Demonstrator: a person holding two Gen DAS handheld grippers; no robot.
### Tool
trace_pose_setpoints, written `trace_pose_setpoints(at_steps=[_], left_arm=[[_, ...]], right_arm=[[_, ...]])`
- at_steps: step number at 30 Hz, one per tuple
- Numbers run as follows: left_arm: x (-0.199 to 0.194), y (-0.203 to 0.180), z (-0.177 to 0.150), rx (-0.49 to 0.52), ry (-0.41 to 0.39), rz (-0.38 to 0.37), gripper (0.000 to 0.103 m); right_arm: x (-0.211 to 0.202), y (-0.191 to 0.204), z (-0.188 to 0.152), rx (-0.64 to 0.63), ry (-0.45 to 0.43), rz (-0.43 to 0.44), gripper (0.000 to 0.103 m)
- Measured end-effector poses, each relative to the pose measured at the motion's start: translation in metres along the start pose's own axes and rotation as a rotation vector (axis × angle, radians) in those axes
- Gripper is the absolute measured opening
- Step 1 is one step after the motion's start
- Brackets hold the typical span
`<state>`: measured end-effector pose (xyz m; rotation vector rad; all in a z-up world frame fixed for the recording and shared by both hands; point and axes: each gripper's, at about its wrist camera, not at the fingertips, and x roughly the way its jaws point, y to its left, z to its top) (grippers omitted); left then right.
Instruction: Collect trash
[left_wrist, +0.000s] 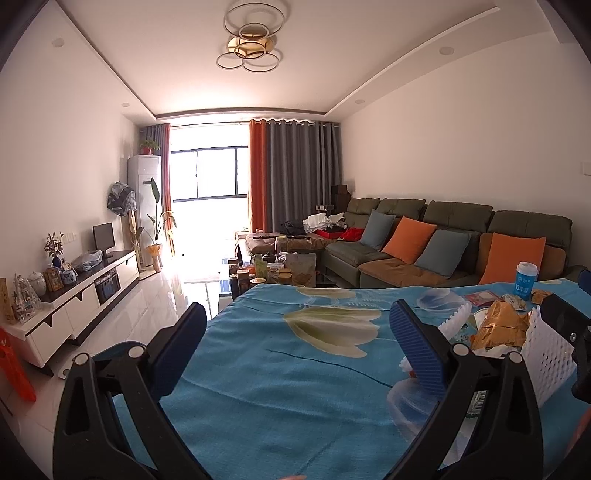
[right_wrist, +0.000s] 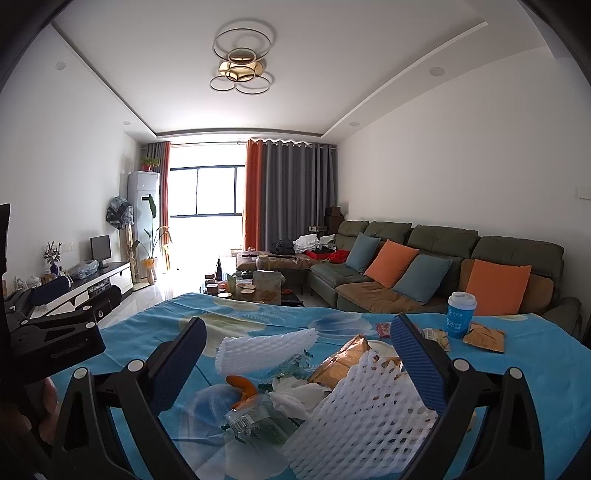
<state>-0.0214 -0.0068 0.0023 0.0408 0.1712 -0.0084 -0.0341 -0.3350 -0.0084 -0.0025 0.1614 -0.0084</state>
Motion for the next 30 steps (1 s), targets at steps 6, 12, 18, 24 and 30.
trace_pose_setpoints(at_steps=[6, 12, 18, 24, 30], left_arm=[[-0.0039, -0.0023, 0.0004, 0.003, -0.014, -0.002, 0.098], [-0.0074, -0.0042, 0.0003, 0.008, -0.024, -0.006, 0.098], [-0.0073, -0.0046, 0.0006, 0.008, -0.023, -0.006, 0.098], [-0.0089, -0.0054, 0.0011, 0.007, -0.023, -0.005, 0.098], [-0.0091, -0.0057, 0.0014, 0.005, -0.024, -0.005, 0.098]], right_arm=[[-0.0008, 0.0010, 0.0000, 0.006, -0.001, -0.003, 0.096], [-0.0011, 0.0003, -0.0005, 0.008, -0.002, -0.004, 0.096], [-0.0009, 0.0003, -0.0008, 0.008, -0.002, -0.004, 0.096], [-0.0008, -0.0007, -0.0006, 0.010, -0.001, -0.003, 0.096], [-0.0006, -0.0014, -0.0009, 0.011, -0.002, -0.002, 0.096]])
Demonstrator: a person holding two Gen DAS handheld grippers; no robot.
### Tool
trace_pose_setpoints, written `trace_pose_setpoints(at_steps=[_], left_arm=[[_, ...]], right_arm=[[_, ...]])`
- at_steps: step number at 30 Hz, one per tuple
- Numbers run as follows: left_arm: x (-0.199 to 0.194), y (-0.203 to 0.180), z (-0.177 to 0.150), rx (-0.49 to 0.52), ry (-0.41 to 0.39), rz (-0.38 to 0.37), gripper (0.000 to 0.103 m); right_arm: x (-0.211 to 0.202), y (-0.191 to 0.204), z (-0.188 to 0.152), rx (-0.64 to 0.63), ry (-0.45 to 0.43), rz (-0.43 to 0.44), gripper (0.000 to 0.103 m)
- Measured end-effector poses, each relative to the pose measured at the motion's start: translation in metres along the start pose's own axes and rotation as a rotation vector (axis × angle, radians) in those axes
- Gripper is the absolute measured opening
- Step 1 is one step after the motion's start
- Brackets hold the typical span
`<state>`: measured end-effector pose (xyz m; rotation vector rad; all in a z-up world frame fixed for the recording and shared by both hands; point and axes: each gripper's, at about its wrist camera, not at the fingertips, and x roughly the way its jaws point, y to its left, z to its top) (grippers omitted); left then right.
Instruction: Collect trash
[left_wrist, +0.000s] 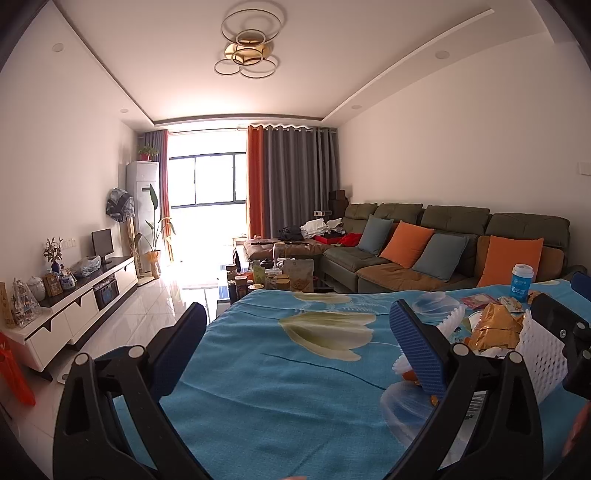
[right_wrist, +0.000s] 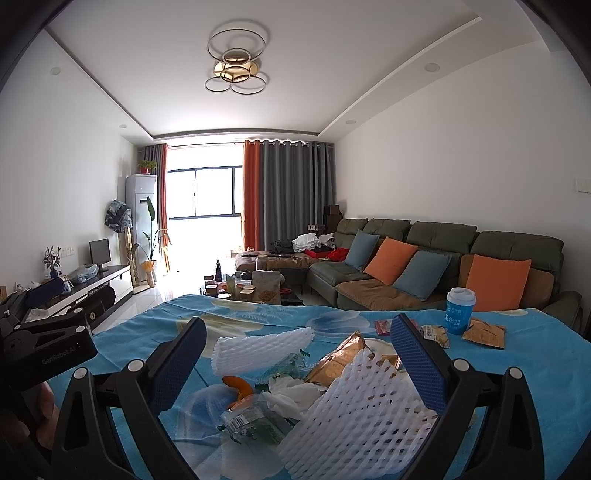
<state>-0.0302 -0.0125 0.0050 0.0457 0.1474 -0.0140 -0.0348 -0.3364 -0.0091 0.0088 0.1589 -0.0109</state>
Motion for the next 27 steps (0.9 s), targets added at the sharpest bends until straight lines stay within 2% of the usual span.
trace_pose_setpoints(at_steps=[27], left_arm=[[0.0047, -0.0054, -0.0024, 0.007, 0.015, -0.016, 0.098]], right_arm=[[0.0017, -0.0022, -0.0038, 0.012, 0.015, 0.007, 0.096]])
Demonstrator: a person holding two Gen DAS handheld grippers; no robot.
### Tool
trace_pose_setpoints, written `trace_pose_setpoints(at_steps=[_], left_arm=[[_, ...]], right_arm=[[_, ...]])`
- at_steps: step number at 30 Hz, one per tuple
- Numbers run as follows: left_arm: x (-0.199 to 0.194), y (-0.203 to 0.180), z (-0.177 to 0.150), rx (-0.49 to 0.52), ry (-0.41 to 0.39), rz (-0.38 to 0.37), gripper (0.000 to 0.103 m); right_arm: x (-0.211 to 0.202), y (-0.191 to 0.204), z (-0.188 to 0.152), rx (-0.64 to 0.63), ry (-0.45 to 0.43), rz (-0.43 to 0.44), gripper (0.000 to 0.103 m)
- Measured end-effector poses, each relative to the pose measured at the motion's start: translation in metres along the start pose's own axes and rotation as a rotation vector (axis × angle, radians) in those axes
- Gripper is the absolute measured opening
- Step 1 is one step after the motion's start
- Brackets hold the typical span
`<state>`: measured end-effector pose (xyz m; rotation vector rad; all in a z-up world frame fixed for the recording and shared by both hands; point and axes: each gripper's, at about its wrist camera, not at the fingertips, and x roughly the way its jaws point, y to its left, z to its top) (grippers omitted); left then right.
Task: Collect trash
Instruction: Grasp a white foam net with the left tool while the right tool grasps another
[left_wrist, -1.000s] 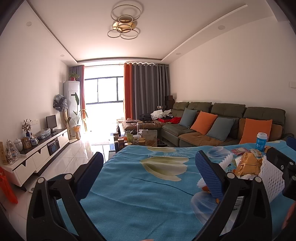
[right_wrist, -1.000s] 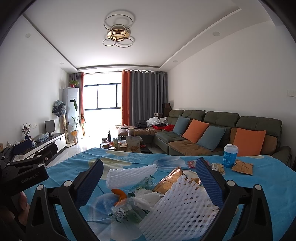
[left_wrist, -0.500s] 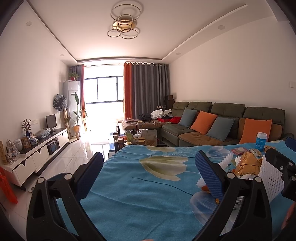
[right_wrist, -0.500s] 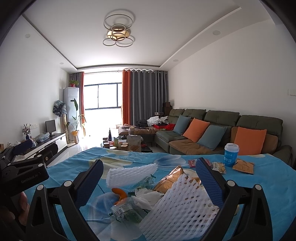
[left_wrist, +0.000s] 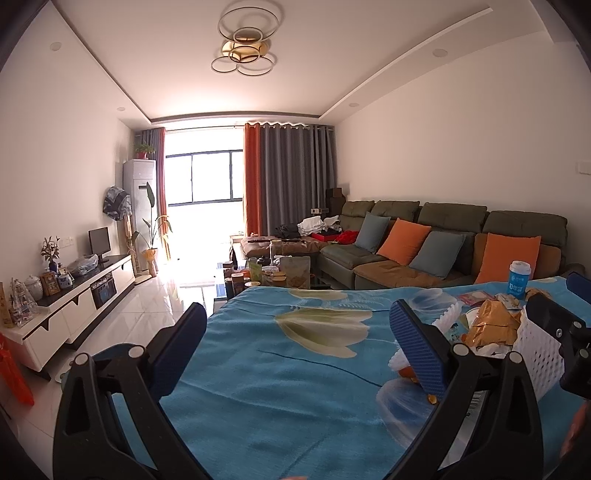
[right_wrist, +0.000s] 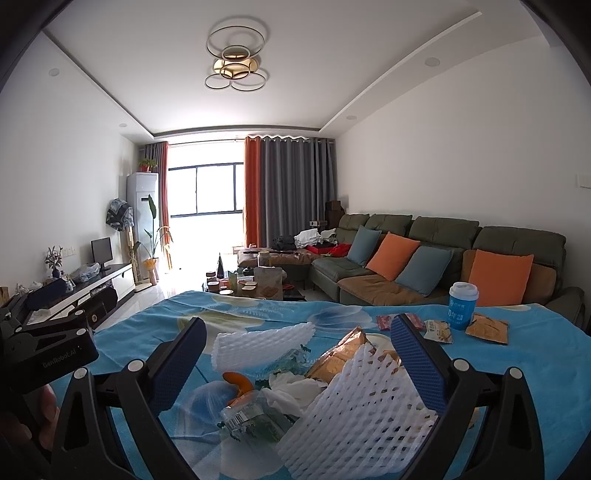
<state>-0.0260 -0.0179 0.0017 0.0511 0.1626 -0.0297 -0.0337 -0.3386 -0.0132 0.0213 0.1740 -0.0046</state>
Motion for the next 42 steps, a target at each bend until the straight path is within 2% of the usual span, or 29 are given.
trace_pose_setpoints(at_steps=[6, 9, 15, 20, 22, 25, 27, 28, 30, 31, 32, 33, 35, 37, 42], left_arm=[[0.011, -0.007, -0.004, 0.010, 0.055, -0.074, 0.098], [0.022, -0.016, -0.004, 0.042, 0.100, -0.147, 0.098], [0.051, -0.038, -0.005, 0.101, 0.188, -0.259, 0.098], [0.080, -0.056, -0.011, 0.145, 0.265, -0.311, 0.097], [0.090, -0.061, -0.015, 0.154, 0.300, -0.337, 0.092], [0.107, -0.066, -0.020, 0.152, 0.373, -0.389, 0.078], [0.116, -0.068, -0.023, 0.145, 0.414, -0.416, 0.058], [0.119, -0.069, -0.024, 0.142, 0.426, -0.432, 0.054], [0.123, -0.071, -0.026, 0.139, 0.439, -0.453, 0.034], [0.122, -0.071, -0.028, 0.138, 0.442, -0.467, 0.028], [0.123, -0.071, -0.028, 0.136, 0.446, -0.477, 0.016], [0.123, -0.070, -0.029, 0.132, 0.447, -0.484, 0.009], [0.120, -0.068, -0.029, 0.118, 0.443, -0.492, 0.006], [0.117, -0.063, -0.026, 0.098, 0.431, -0.500, 0.005], [0.105, -0.044, -0.014, 0.059, 0.395, -0.506, 0.004]], right_arm=[[0.003, -0.005, -0.005, 0.009, 0.044, -0.009, 0.096], [0.004, -0.014, -0.009, 0.032, 0.087, -0.013, 0.096], [0.007, -0.039, -0.022, 0.119, 0.185, -0.048, 0.096], [0.003, -0.064, -0.032, 0.198, 0.251, -0.041, 0.096], [0.000, -0.069, -0.034, 0.219, 0.270, -0.035, 0.096], [0.001, -0.077, -0.039, 0.265, 0.298, -0.005, 0.096], [0.001, -0.080, -0.042, 0.290, 0.312, 0.018, 0.086], [0.002, -0.080, -0.042, 0.298, 0.322, 0.032, 0.076], [0.003, -0.080, -0.042, 0.300, 0.332, 0.049, 0.064], [0.003, -0.080, -0.041, 0.294, 0.332, 0.059, 0.054], [0.003, -0.077, -0.040, 0.283, 0.332, 0.068, 0.042], [0.002, -0.075, -0.038, 0.273, 0.330, 0.073, 0.037], [0.000, -0.069, -0.035, 0.249, 0.322, 0.089, 0.019], [-0.003, -0.064, -0.029, 0.228, 0.309, 0.112, 0.012], [-0.012, -0.055, -0.008, 0.193, 0.264, 0.165, 0.010]])
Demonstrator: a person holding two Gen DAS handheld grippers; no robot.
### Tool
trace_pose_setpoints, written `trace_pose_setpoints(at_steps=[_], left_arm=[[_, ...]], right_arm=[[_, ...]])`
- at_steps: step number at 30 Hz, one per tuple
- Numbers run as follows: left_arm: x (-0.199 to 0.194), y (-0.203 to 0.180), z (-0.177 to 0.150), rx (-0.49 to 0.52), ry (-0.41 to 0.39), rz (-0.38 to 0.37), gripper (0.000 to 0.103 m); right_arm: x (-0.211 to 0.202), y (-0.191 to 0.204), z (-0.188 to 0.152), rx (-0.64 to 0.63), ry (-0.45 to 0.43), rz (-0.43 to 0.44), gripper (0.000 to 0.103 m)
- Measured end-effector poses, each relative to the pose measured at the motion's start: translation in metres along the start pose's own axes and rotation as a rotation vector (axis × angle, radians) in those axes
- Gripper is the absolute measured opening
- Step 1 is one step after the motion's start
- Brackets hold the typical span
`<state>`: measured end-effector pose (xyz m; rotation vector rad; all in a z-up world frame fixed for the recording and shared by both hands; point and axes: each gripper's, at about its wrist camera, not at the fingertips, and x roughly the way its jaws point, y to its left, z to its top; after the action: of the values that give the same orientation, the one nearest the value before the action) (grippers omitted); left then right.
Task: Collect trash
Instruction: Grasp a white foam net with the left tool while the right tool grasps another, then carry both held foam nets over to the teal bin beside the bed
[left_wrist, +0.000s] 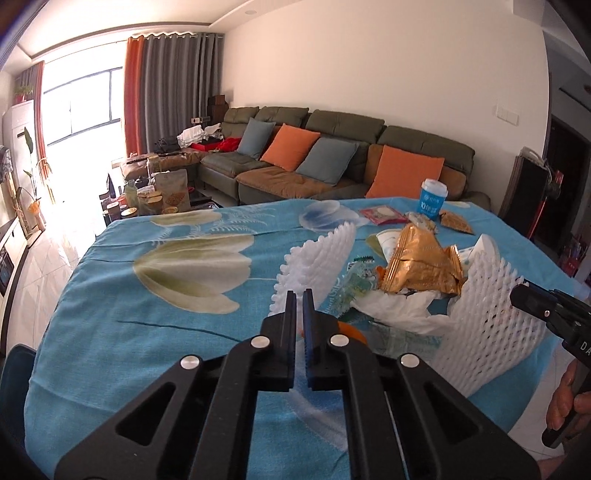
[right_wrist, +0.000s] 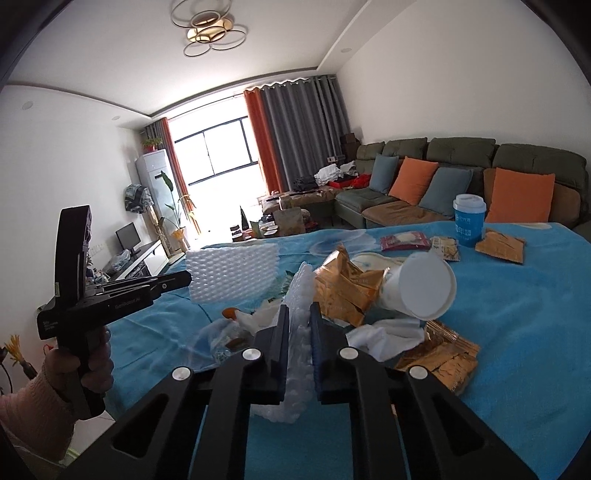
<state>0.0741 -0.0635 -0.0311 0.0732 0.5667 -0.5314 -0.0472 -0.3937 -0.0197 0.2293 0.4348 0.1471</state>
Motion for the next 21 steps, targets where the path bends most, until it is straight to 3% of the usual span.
trace_pose_setpoints(at_steps=[12, 21], left_arm=[[-0.073, 0.048, -0.003, -0.093, -0.070, 0.039, 0.002], [-0.145, 0.105, -0.020, -0.174, -0.129, 0.195, 0.001]], right_arm=[[-0.003, 0.040, 0.038, -0.075, -0.064, 0.167, 0.009], [0.056, 0.099, 0.054, -0.124, 0.005, 0.361, 0.009]])
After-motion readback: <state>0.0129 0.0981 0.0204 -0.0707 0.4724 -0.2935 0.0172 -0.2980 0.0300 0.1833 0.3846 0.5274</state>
